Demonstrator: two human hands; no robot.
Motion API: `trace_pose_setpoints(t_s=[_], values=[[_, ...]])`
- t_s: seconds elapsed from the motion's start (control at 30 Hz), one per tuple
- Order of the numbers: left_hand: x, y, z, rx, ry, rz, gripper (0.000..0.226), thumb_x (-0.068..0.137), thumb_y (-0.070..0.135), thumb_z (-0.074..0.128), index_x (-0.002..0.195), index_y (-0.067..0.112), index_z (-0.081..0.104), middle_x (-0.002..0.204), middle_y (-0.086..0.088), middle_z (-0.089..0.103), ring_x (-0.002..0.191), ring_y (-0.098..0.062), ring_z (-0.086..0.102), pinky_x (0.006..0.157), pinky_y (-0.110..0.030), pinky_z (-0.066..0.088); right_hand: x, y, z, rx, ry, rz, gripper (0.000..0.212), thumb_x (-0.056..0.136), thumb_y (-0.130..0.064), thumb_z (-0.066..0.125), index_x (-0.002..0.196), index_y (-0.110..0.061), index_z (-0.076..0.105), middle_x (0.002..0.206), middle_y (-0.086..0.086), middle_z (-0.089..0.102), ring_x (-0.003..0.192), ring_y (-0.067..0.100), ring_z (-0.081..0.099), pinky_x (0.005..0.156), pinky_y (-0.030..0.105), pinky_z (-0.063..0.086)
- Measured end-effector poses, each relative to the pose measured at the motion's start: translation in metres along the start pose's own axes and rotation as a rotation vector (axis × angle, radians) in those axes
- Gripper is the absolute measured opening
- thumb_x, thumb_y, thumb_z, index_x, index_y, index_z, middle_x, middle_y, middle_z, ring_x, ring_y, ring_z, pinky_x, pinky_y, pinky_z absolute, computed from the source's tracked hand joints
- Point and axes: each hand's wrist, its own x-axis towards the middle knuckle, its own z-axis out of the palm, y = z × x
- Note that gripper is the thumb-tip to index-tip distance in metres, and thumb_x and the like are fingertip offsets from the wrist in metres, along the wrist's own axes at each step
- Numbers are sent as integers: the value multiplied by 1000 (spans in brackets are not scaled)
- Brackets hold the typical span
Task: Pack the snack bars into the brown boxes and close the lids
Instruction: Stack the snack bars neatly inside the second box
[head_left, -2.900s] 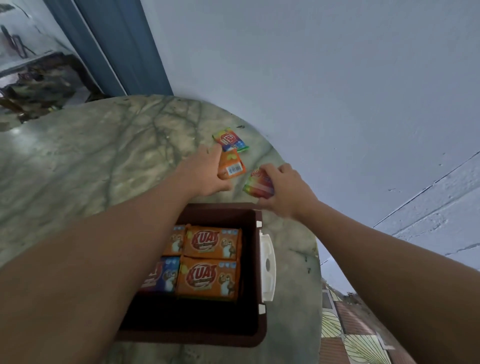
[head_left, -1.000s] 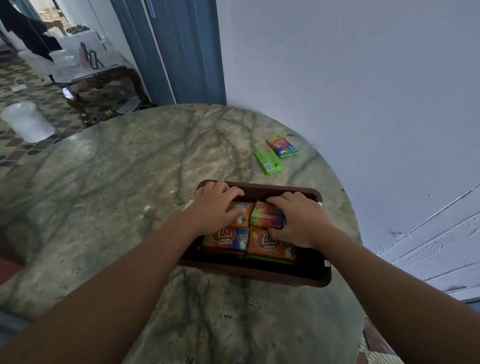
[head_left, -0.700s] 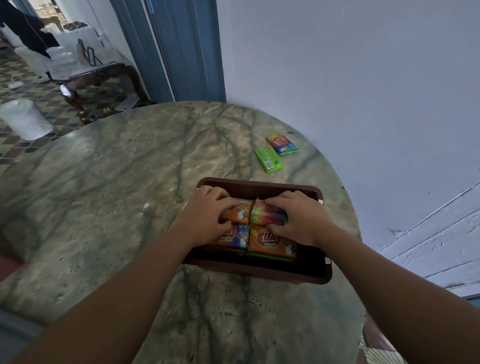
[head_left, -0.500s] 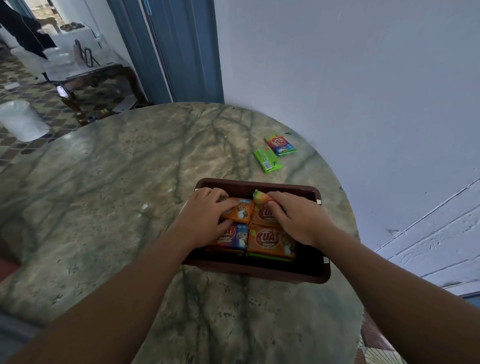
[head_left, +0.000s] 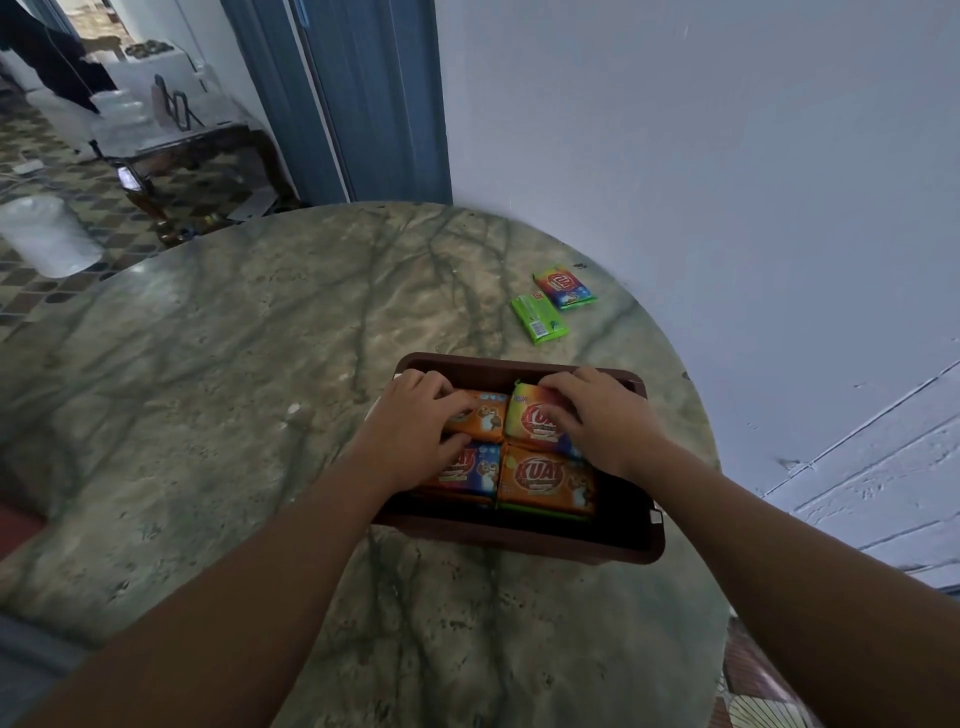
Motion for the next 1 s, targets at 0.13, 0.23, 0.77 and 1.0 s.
trace_pose_setpoints(t_s=[0.13,0.23,0.77,1.0], values=[[1,-2,4,-18,5,-22,43,89,54,65,128,36,66,115,6,56,111,-18,44,101,-39,42,-3,0,2,-9,-32,-24,58,96,-60,58,148,-37,43,140,-9,50,129,15,50,101,36,49],[2,-3,3,-20,-7,-29,44,89,56,64,129,38,65,119,7,55,116,-18,41,105,-39,39,-4,0,4,-54,-38,-27,68,91,-69,58,150,-38,44,140,-10,48,132,15,44,107,40,46],[14,-14,-2,-517,-96,-840,42,105,49,41,133,19,48,125,-10,63,114,-33,59,91,-44,45,-2,7,8,-63,233,392,40,103,-44,52,137,-26,46,135,13,41,120,35,46,94,44,47],[27,-22,9,-493,-88,-872,37,106,45,41,125,15,50,114,-9,63,104,-31,60,88,-45,48,14,23,8,48,144,383,24,104,-46,50,123,-31,46,115,8,46,92,30,60,70,39,52]])
